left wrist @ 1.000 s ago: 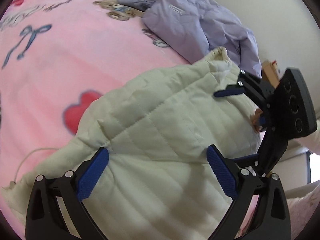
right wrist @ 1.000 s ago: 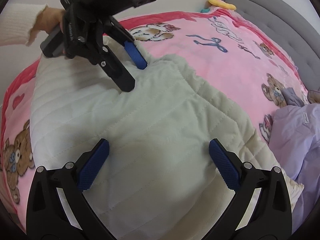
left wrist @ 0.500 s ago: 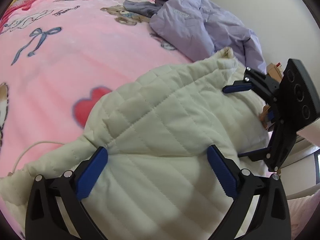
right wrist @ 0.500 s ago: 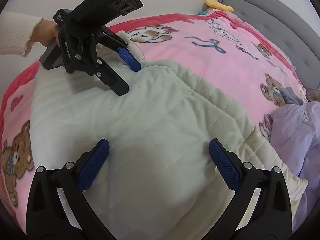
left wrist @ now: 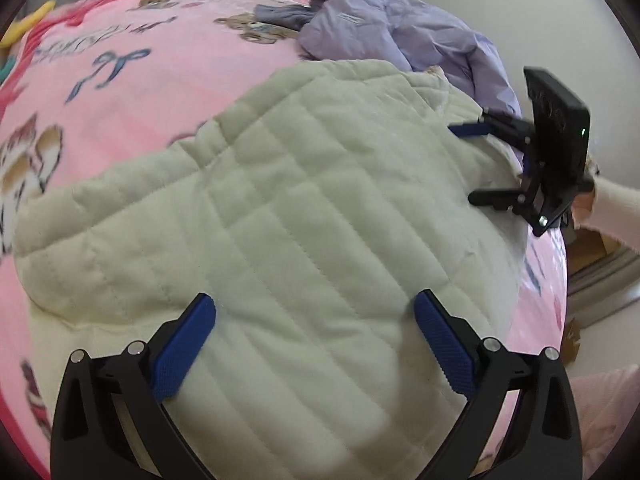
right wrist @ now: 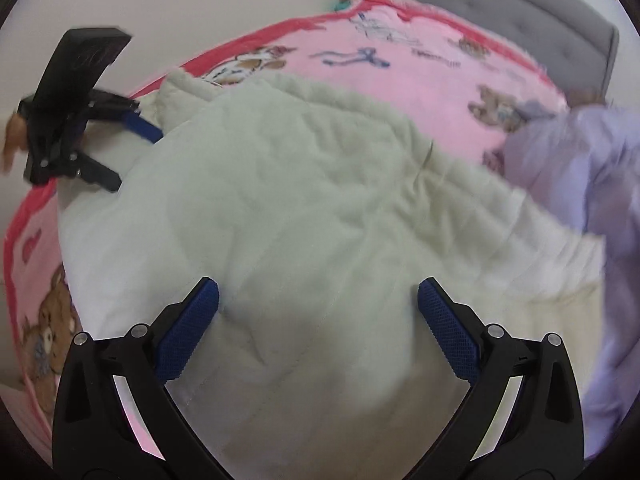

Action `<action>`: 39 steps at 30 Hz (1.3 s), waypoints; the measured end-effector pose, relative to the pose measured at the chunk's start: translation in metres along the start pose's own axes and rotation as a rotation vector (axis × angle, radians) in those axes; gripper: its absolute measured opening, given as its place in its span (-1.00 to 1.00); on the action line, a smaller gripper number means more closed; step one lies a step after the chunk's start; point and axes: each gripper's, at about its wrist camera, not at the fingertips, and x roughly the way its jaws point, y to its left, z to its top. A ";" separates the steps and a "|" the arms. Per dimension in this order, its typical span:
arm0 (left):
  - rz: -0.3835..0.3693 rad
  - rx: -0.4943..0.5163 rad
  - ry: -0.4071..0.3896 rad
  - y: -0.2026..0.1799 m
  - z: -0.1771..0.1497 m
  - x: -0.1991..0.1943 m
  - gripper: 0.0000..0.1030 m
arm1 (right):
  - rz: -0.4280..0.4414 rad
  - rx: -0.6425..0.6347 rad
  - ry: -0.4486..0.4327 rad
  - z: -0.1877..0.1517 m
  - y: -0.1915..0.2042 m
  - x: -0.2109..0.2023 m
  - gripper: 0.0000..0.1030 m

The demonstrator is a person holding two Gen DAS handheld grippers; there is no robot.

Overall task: Fold large clothes
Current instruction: 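Press and smooth the cream jacket bundle with both open tools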

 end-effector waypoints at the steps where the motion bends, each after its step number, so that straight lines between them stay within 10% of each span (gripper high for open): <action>1: -0.001 -0.014 -0.006 0.001 0.000 0.000 0.90 | -0.003 -0.006 0.002 -0.002 0.001 0.005 0.85; 18: 0.046 -0.084 -0.032 0.000 -0.003 -0.013 0.90 | 0.081 0.102 -0.023 -0.001 -0.018 -0.010 0.85; 22: 0.078 -0.178 -0.151 0.018 0.001 -0.050 0.90 | -0.047 0.158 -0.131 0.005 -0.049 -0.040 0.85; 31: -0.080 -0.415 0.004 0.094 0.024 -0.012 0.90 | -0.053 0.258 0.131 0.010 -0.121 0.028 0.85; 39: -0.093 -0.383 0.036 0.100 0.014 0.002 0.90 | -0.067 0.218 0.181 0.005 -0.118 0.053 0.85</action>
